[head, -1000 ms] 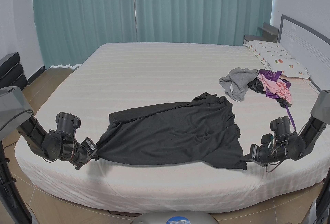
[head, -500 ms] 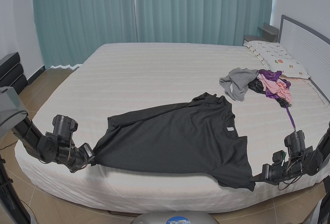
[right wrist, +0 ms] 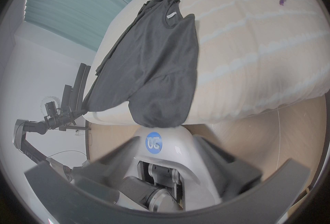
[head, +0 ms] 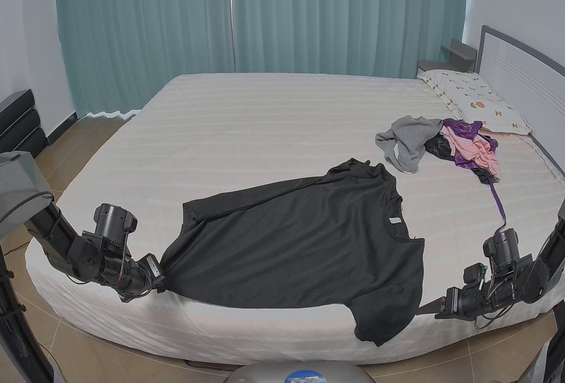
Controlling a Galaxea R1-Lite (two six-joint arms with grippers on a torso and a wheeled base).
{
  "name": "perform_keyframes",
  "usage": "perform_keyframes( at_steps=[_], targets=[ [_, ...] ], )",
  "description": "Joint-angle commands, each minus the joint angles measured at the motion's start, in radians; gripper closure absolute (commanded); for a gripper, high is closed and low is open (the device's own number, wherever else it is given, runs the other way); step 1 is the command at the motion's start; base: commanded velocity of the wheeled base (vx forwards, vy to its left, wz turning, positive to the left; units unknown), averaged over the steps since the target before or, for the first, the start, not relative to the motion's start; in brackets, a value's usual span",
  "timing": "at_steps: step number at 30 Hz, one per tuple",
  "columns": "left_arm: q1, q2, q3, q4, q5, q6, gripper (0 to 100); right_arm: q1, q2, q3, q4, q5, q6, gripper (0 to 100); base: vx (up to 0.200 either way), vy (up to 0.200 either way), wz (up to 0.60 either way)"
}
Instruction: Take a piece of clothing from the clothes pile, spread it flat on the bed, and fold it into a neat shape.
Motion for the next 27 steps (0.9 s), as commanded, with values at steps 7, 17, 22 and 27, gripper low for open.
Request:
perform_keyframes(
  at_steps=[7, 17, 22, 27],
  targets=[
    [-0.031, 0.06, -0.001, -0.008, 0.004, -0.003, 100, -0.077, 0.118, -0.179, -0.005, -0.023, 0.021, 0, 0.0, 0.0, 0.0],
    [-0.027, 0.058, -0.004, -0.009, 0.006, -0.002, 100, -0.063, 0.241, -0.3, -0.005, -0.055, 0.025, 0, 0.0, 0.0, 0.0],
    [-0.027, 0.058, -0.004, -0.011, 0.006, -0.002, 100, -0.054, 0.294, -0.354, -0.005, -0.054, 0.027, 0, 0.0, 0.0, 0.0],
    [-0.025, 0.06, -0.004, -0.011, 0.004, -0.002, 100, -0.046, 0.317, -0.363, -0.033, -0.06, 0.036, 100, 0.0, 0.0, 0.0]
  ],
)
